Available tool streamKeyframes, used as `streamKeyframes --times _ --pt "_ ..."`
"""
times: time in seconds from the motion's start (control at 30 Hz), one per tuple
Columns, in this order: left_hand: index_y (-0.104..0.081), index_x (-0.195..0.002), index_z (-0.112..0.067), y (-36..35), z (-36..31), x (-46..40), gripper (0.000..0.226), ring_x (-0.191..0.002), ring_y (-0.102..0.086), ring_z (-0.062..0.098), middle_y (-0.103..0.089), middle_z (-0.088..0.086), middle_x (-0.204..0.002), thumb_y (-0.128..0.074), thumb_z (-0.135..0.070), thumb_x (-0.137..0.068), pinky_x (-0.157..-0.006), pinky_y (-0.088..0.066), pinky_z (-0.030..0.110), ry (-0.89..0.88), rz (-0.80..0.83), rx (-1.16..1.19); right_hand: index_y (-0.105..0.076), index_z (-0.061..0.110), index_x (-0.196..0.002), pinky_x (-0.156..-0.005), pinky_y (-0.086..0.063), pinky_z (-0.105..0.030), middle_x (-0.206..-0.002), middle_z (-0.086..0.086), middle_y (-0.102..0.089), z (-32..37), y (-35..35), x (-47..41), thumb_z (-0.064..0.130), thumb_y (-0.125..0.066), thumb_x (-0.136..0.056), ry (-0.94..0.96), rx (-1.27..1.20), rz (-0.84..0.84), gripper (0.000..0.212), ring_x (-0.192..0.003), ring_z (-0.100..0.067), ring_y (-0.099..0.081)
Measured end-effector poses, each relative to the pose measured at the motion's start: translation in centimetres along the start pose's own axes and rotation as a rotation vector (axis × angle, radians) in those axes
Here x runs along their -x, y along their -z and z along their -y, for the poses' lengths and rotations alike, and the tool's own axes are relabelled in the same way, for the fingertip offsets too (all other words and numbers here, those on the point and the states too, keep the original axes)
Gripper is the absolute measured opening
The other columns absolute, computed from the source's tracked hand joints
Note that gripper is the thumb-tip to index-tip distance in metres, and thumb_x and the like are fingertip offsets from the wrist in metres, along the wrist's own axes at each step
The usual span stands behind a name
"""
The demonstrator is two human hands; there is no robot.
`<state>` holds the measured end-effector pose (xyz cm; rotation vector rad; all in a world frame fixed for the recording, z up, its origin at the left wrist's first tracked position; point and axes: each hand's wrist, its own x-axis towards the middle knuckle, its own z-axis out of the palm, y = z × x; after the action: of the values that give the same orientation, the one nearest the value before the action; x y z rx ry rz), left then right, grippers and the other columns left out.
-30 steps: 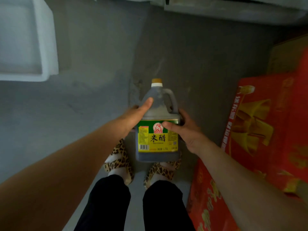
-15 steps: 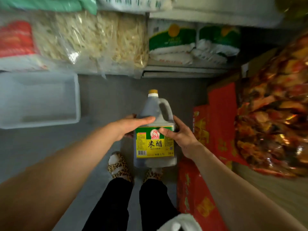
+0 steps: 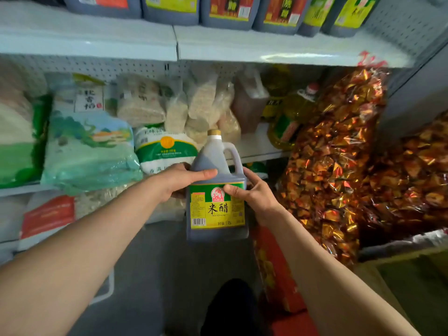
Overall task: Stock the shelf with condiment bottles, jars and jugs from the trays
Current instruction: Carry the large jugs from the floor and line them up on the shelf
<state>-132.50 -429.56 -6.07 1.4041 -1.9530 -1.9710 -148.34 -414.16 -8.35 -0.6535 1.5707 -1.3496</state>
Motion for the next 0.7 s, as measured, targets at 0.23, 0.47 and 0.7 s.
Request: streamKeyframes --times 0.23,0.47,0.7 --pt "-0.064 -0.107 -0.024 1.6 -12.2 1.6 0.065 -0.091 -0.072 0.020 -0.076 -0.003 -0.096 -0.085 -0.057 -0.055 -0.085 -0.059 0.040 -0.260 -0.069 -0.070 -0.060 0.017 -0.132 -0.085 -0.059 -0.046 -0.109 -0.019 -0.074 11.0 2.9 -1.9 0.000 -0.080 -0.077 0.243 -0.011 0.016 0.061 -0.098 -0.037 -0.072" --pt "-0.052 -0.118 -0.038 0.6 -24.4 -2.8 0.094 -0.092 -0.066 0.010 -0.068 -0.010 -0.111 -0.081 -0.079 -0.038 -0.079 -0.055 0.033 -0.470 -0.284 -0.191 -0.058 0.010 -0.135 -0.087 -0.058 -0.044 -0.116 -0.022 -0.071 20.9 9.8 -9.3 -0.015 -0.074 -0.077 0.477 -0.028 0.079 0.065 -0.104 -0.037 -0.069" --pt "-0.055 -0.110 -0.038 -5.4 -40.6 -11.2 0.100 -0.101 -0.068 0.013 -0.070 -0.015 -0.113 -0.083 -0.080 -0.025 -0.092 -0.055 0.042 -0.652 -0.325 -0.171 -0.057 0.014 -0.138 -0.095 -0.054 -0.049 -0.123 -0.013 -0.070 31.3 23.7 -18.1 -0.001 -0.083 -0.071 0.663 0.019 -0.002 0.073 -0.116 -0.033 -0.065"
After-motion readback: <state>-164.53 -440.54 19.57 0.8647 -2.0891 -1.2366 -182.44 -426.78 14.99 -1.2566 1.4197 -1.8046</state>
